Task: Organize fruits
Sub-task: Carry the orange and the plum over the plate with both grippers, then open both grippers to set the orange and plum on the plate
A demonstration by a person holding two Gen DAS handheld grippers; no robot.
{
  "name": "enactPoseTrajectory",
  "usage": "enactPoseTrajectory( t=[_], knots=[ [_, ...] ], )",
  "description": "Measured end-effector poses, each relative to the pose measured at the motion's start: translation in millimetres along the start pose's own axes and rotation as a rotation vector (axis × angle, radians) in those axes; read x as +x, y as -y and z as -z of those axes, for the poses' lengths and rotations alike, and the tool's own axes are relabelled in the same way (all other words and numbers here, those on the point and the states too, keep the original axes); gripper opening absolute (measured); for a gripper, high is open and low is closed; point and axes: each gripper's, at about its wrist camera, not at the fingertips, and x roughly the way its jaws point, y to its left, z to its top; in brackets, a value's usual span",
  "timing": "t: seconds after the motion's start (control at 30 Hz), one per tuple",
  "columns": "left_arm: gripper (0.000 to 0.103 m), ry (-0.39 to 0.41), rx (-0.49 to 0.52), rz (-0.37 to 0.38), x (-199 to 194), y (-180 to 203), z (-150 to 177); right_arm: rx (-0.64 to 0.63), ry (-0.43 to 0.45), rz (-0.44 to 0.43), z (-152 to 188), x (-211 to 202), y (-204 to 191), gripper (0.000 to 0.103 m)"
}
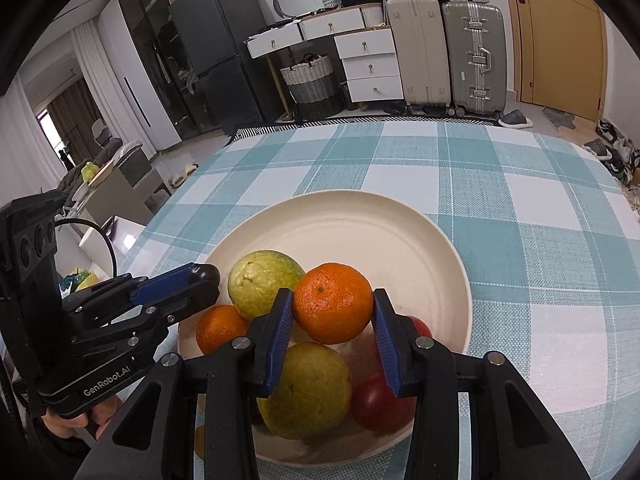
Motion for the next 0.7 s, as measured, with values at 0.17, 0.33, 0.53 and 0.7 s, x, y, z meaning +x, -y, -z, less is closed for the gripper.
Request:
enactPoseTrajectory(
  t=[0.17, 0.33, 0.53, 0.7],
  knots=[
    [0.022, 0.003, 0.010, -0.001, -0.9, 2.1, -0.2, -0.001, -0.010, 0.002, 0.3, 1.4, -0.9, 0.040],
    [0.022, 0.008, -0.005, 0.007, -2.5, 0.8, -0.1, 0.026, 0.007, 0.012, 0.7, -5.2, 2.9, 0.043],
    [0.023, 0.008, -0.001, 0.000, -8.2, 2.8, 2.1, 0.013, 0.047, 0.051, 4.5, -27.9, 3.6, 0.053],
    [0.054, 0.029, -0.001, -0.029, -23.8, 6.3, 6.5, 0.008, 0.074, 0.070, 14.8, -51.0, 4.9, 0.072]
  ],
)
